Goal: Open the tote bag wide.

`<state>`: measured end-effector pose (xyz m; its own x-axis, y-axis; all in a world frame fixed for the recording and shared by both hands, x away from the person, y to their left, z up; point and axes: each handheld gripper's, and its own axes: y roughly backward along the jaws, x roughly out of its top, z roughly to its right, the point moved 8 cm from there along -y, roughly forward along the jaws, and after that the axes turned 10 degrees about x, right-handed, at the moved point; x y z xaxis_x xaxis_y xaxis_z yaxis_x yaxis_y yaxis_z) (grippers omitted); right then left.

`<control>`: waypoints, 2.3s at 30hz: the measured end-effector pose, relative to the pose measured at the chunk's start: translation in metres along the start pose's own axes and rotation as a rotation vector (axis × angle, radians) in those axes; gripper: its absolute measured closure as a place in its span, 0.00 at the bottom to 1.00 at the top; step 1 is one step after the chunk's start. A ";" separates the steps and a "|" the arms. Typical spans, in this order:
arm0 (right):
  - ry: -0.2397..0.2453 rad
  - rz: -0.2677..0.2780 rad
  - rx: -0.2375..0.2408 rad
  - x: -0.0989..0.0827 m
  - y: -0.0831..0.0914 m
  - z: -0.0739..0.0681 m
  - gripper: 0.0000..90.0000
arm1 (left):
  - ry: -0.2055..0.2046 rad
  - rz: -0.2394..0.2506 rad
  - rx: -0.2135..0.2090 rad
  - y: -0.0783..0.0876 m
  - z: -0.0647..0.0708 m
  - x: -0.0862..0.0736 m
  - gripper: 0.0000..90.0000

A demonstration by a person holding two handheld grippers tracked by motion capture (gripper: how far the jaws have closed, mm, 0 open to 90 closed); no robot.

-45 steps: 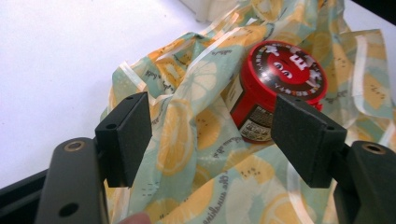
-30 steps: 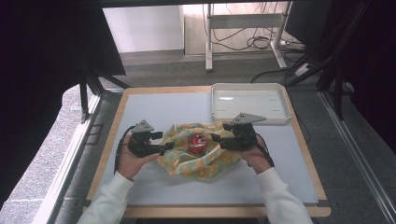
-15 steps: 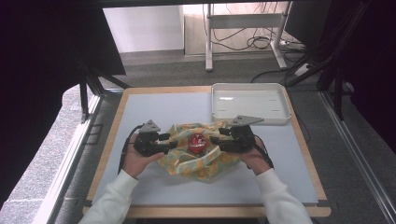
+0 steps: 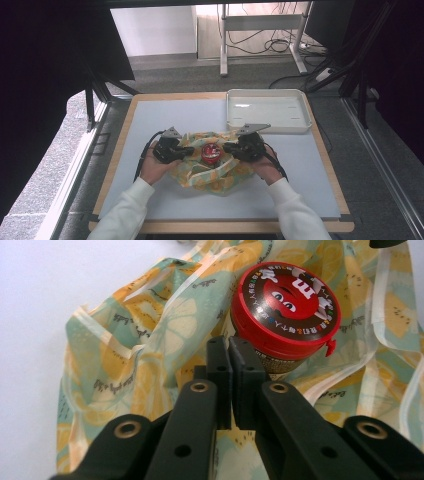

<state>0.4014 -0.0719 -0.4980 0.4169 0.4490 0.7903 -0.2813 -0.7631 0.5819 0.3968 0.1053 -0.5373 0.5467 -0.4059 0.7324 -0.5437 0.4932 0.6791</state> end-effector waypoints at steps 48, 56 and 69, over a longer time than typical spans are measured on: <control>0.041 -0.244 0.124 -0.085 -0.035 -0.049 0.99 | 0.163 -0.093 -0.026 -0.078 -0.027 0.019 1.00; 0.009 -0.123 0.065 -0.057 -0.021 -0.034 0.99 | 0.148 -0.053 -0.067 -0.043 -0.021 0.019 1.00; -0.003 -0.005 0.042 -0.028 0.001 -0.028 0.99 | 0.136 0.038 -0.047 0.013 -0.016 0.011 1.00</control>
<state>0.3654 -0.0724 -0.5141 0.4208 0.4511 0.7870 -0.2427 -0.7800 0.5768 0.4055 0.1193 -0.5211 0.6089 -0.2800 0.7421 -0.5371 0.5429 0.6456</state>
